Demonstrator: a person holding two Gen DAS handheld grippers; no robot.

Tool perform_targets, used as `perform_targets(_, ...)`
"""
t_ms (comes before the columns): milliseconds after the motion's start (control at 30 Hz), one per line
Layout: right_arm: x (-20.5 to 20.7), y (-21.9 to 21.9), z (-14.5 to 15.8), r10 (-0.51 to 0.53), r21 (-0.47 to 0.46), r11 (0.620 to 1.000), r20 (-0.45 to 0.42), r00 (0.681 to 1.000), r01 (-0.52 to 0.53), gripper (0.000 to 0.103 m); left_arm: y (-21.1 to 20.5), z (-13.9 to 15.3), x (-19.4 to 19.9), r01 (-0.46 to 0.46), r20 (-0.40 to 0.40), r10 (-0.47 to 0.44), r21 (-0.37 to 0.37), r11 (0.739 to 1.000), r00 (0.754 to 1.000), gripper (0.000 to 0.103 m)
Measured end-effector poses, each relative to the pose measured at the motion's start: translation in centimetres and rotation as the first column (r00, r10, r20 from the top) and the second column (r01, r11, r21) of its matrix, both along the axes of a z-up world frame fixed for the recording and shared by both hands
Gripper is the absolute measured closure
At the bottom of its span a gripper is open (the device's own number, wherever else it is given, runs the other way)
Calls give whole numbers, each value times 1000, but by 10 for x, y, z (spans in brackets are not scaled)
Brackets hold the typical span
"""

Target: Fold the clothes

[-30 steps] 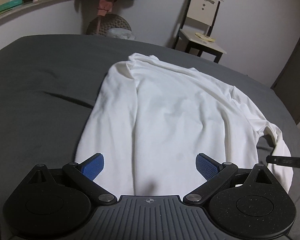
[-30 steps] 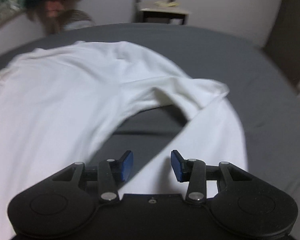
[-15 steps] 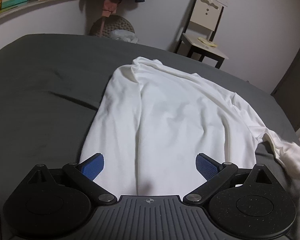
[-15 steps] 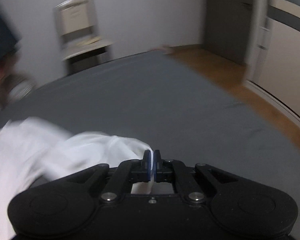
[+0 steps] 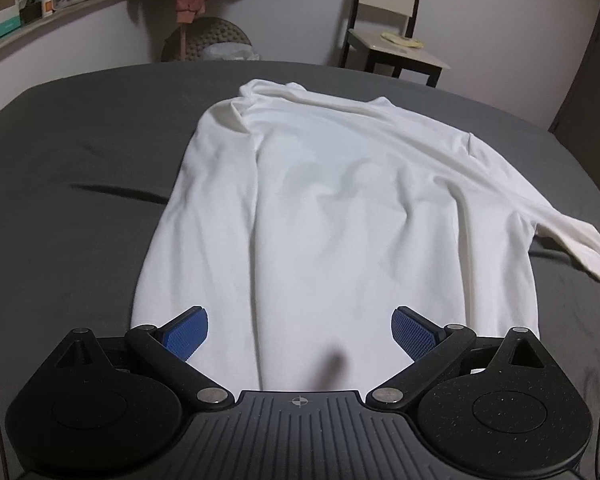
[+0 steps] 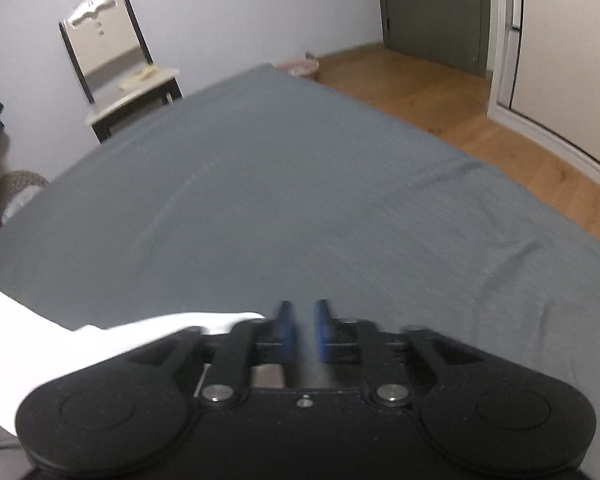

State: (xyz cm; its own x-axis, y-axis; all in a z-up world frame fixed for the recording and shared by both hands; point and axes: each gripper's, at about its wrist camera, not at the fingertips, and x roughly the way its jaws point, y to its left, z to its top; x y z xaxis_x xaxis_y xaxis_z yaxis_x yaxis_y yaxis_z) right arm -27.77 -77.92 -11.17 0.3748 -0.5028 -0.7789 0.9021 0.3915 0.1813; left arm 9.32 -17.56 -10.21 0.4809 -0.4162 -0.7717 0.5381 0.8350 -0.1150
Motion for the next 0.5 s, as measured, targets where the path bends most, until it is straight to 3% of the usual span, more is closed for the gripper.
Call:
perform_targets(33,-7,-1,2,11,15,1000,36,999,-11,59,-1,0,-1,6,2,-6,4,1000,1000,4)
perform_targets(100,-17,3,7,45,30,998,112,993,-48,59,-2,1,-2,12,8,-12,16,1000,1000,4)
perform_targets(200,-27,49,23,200,-51,980,132,971,-195,50,-1,1,-3,13,10,-13,14,1000,1000,4)
perform_targets(267,-23,95,25,360,-156,922,18,933,-353,50,-2,2,-3,13,11,-13,11,1000,1000,4)
perform_targets(367,-10,159,10,537,-306,748,-242,808,-589,53,-3,1,-5,15,9,-15,14,1000,1000,4)
perform_targets(433,2,178,-6,516,-356,680,-388,763,-641,54,-2,0,-6,15,1,-15,13,1000,1000,4)
perform_targets(500,11,182,-21,486,-380,657,-447,751,-651,58,0,0,-8,14,-4,-14,12,1000,1000,4)
